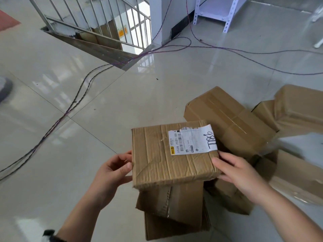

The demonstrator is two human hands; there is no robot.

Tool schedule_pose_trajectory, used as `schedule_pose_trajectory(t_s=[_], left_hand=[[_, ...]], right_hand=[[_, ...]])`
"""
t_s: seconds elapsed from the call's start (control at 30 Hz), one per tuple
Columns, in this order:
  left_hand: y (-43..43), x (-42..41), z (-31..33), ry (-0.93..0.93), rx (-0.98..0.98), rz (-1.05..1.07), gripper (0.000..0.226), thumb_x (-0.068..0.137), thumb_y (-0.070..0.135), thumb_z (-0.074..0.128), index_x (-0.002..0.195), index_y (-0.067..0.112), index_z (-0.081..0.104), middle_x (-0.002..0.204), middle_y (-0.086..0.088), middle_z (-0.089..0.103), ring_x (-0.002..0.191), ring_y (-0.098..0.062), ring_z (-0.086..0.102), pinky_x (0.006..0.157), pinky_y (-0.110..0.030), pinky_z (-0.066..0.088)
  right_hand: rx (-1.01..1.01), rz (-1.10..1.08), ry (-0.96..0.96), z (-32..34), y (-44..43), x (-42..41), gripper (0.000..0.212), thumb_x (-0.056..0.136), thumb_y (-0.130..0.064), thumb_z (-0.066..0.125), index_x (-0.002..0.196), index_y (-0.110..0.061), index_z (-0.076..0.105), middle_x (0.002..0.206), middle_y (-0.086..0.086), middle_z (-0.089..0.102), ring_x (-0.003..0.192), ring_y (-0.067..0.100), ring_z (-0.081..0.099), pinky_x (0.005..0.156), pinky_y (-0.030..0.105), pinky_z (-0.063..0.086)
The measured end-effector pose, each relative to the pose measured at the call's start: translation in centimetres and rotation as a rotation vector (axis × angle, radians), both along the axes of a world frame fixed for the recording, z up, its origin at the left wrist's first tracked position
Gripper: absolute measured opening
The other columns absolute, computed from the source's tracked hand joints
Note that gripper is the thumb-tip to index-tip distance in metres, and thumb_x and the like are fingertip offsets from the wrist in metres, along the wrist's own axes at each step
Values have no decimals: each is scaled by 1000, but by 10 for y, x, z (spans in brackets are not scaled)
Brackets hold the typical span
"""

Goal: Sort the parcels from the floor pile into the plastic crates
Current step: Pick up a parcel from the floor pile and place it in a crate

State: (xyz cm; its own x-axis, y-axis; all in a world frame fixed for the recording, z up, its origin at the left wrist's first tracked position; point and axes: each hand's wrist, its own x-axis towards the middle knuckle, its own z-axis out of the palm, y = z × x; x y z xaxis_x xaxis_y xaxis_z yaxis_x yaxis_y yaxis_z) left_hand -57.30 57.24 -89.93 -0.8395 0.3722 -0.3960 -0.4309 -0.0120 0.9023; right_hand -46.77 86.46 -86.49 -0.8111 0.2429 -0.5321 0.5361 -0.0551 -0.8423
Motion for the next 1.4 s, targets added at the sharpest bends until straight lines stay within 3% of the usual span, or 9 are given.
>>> schedule_pose_trajectory(t_s=[0.2,0.37,0.47,0.57,0.7,0.83,1.1,1.27,1.4], left_hand=[[6,-21,11,111,-94,-167,57,61,58,70,107,24,66,106,-2,68,97,-18,65,77,-31,52],[37,-81,27,110,-240,-478,54,56,42,73,105,20,64,94,4,69,86,-10,65,74,-23,51],[49,-91,36,102,-307,-635,49,60,38,75,105,22,65,97,6,71,87,-10,66,73,-19,53],[47,-79,41,175,-323,-317,42,67,40,70,107,32,64,114,10,67,102,-5,62,86,-23,49],[22,-11,39,37,-256,367,40,89,30,63,127,23,52,128,1,59,118,-18,55,96,-38,41],[39,55,27,-204,-71,189,66,78,38,74,136,22,48,129,3,61,117,-19,59,98,-37,44],[49,34,31,-67,-29,-59,61,77,19,74,133,27,50,124,6,65,113,-13,63,93,-29,53],[51,11,29,-47,-35,-98,52,76,22,60,128,27,56,119,0,68,109,-21,65,91,-33,53],[59,16,21,-82,40,-43,51,78,20,57,129,25,56,116,-6,69,104,-25,67,79,-30,58]], right_hand=[[-136,-45,-154,15,-14,15,18,87,-14,62,102,-21,57,102,-1,67,89,15,69,69,25,58],[-400,262,-409,20,-20,34,51,63,-26,86,106,-10,64,112,5,70,104,17,66,79,29,55],[-254,466,-485,20,-5,32,29,62,-23,70,91,-17,74,99,-4,74,94,5,68,77,22,54],[16,501,-483,22,24,31,14,68,-18,66,75,-19,78,89,-3,76,85,5,69,76,22,55],[167,140,-229,20,51,13,12,91,-19,60,99,-19,69,102,-2,72,99,10,65,88,28,51],[43,80,26,16,24,-32,20,98,-27,45,113,-29,58,120,-10,62,114,9,57,100,31,43],[-136,98,24,4,-26,-42,24,99,-26,43,115,-30,61,100,-8,74,97,12,68,86,35,51],[-183,23,33,-7,-36,-26,33,99,-26,43,132,-31,47,120,-7,66,116,14,58,107,44,40],[-192,2,43,-14,-36,-24,24,100,-28,42,119,-39,49,121,-9,64,117,13,56,109,45,37]])
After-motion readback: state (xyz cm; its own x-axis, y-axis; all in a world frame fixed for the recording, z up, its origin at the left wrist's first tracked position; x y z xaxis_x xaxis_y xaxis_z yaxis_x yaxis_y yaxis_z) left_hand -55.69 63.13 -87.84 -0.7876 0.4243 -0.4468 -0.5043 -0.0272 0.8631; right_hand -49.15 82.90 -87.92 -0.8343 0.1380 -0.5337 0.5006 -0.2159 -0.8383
